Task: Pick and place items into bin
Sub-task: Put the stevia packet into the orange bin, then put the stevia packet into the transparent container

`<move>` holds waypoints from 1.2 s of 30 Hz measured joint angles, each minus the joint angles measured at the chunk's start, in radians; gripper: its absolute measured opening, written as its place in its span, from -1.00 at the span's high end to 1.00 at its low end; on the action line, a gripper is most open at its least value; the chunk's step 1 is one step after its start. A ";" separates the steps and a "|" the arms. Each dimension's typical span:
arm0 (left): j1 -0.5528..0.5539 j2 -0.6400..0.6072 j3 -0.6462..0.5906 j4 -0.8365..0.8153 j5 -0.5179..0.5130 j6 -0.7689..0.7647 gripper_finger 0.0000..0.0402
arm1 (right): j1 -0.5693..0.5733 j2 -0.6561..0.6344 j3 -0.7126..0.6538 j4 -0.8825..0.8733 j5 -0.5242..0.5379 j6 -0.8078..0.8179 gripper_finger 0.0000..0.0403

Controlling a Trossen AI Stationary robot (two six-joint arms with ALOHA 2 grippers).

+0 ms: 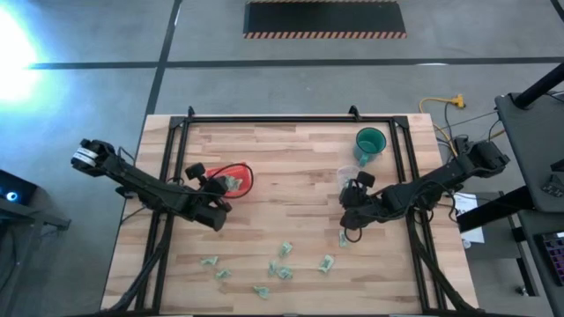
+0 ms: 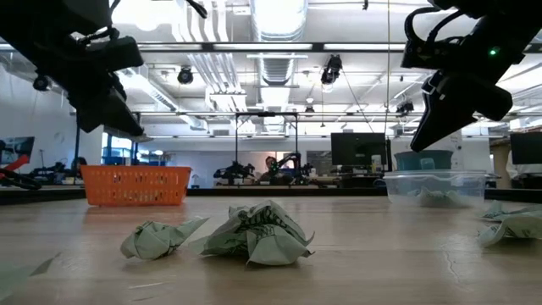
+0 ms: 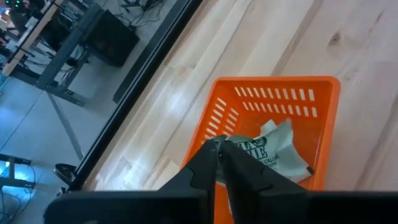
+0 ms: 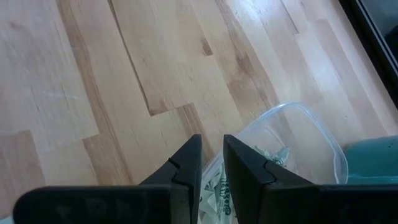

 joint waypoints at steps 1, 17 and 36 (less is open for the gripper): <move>0.000 0.000 0.000 0.000 0.000 0.000 0.89 | 0.000 0.000 0.000 0.001 0.000 0.000 0.72; 0.000 0.000 -0.006 0.000 -0.013 0.000 0.48 | 0.000 0.000 0.000 0.030 -0.004 -0.015 0.72; 0.000 0.000 -0.002 0.000 0.059 0.010 0.48 | 0.097 0.013 -0.011 0.227 -0.339 0.006 0.72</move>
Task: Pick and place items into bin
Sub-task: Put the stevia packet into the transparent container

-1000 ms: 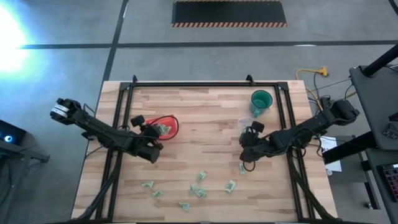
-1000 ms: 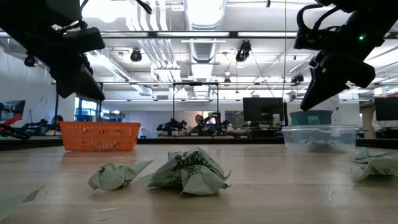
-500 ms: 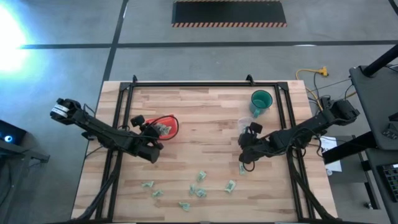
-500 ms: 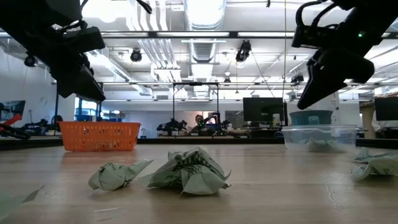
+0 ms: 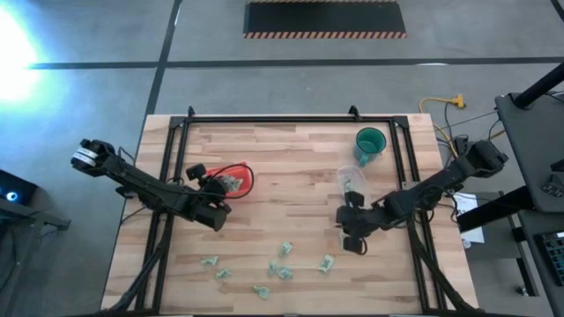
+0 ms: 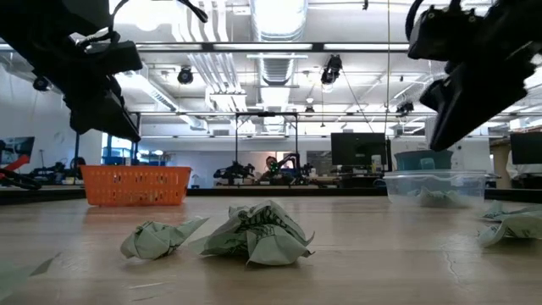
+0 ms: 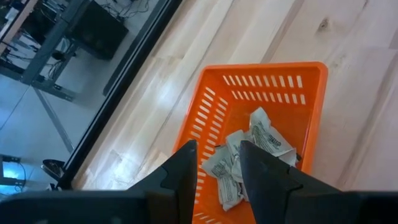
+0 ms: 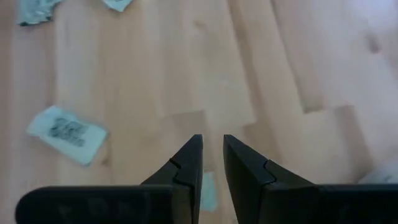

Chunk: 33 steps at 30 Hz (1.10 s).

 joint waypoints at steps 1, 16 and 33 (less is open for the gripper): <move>0.000 0.000 0.000 0.000 0.002 0.000 0.48 | 0.017 0.000 -0.001 -0.003 0.000 0.027 0.72; 0.000 0.000 0.000 0.001 0.013 -0.001 0.48 | 0.211 0.000 -0.058 -0.006 0.038 0.438 0.72; 0.000 0.000 0.000 0.029 0.058 -0.011 0.48 | 0.206 0.000 -0.145 0.006 0.084 0.519 0.63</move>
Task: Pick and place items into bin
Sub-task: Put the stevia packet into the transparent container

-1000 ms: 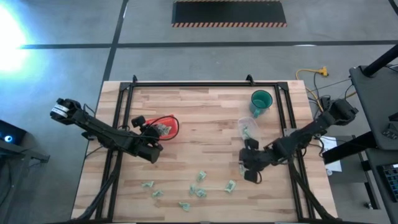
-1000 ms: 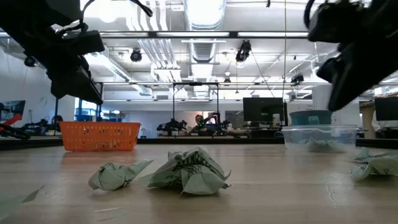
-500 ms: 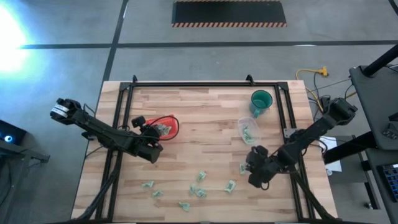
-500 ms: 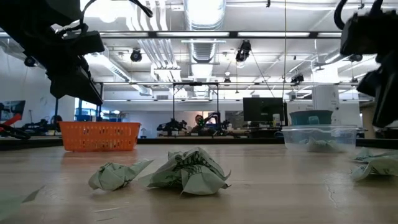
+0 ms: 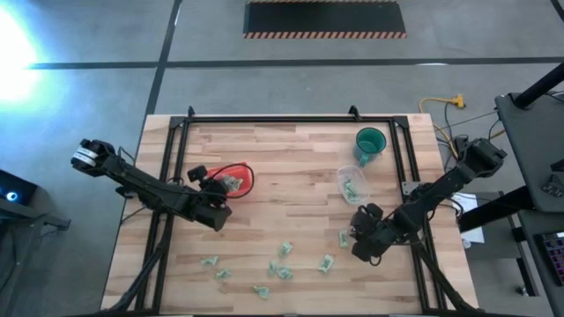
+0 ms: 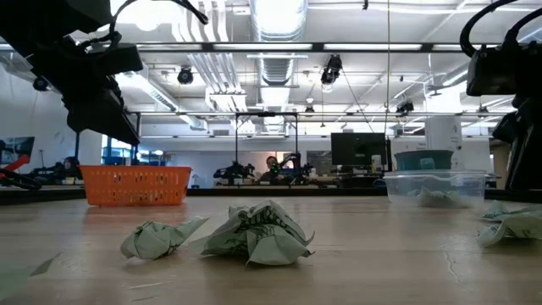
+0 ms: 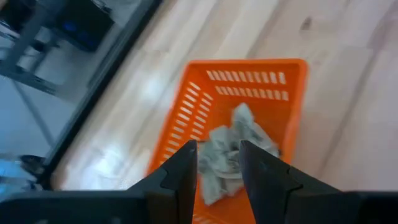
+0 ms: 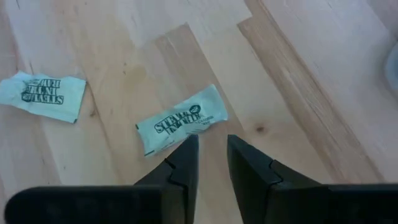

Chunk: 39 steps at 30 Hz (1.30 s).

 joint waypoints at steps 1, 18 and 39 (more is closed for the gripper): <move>0.000 0.000 0.000 0.010 0.011 0.000 0.48 | 0.000 0.000 -0.003 0.006 0.001 0.000 0.60; -0.002 0.000 0.000 0.111 0.100 0.000 0.48 | -0.030 0.029 -0.033 0.052 -0.002 0.053 0.09; -0.002 0.000 0.000 0.110 0.107 0.001 0.48 | -0.092 0.082 -0.034 0.206 -0.064 -0.099 0.05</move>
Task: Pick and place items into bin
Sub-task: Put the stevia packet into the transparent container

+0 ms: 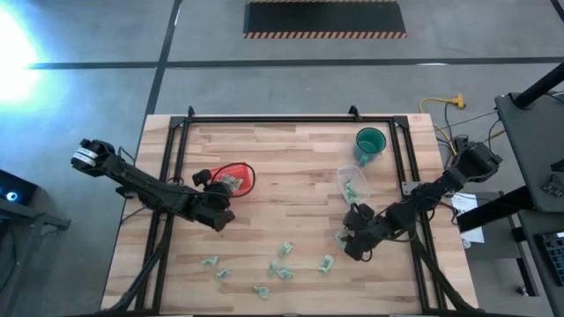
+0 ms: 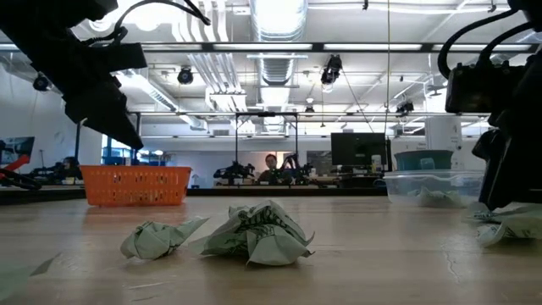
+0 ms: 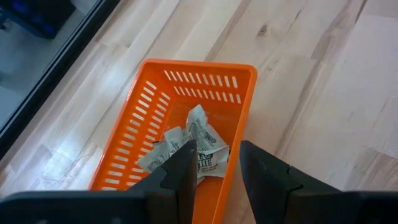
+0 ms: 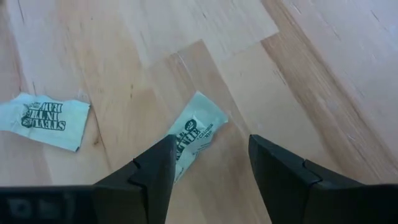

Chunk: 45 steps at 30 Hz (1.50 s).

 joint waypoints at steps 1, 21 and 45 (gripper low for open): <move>0.000 0.000 0.000 0.000 0.000 0.000 0.48 | -0.001 0.001 0.000 0.001 0.000 0.000 0.05; 0.000 0.000 0.000 -0.001 0.008 0.001 0.48 | -0.057 0.070 0.035 0.029 -0.048 -0.087 0.11; 0.000 0.000 -0.001 -0.002 0.009 0.002 0.48 | -0.056 0.072 0.086 0.023 -0.103 -0.365 0.96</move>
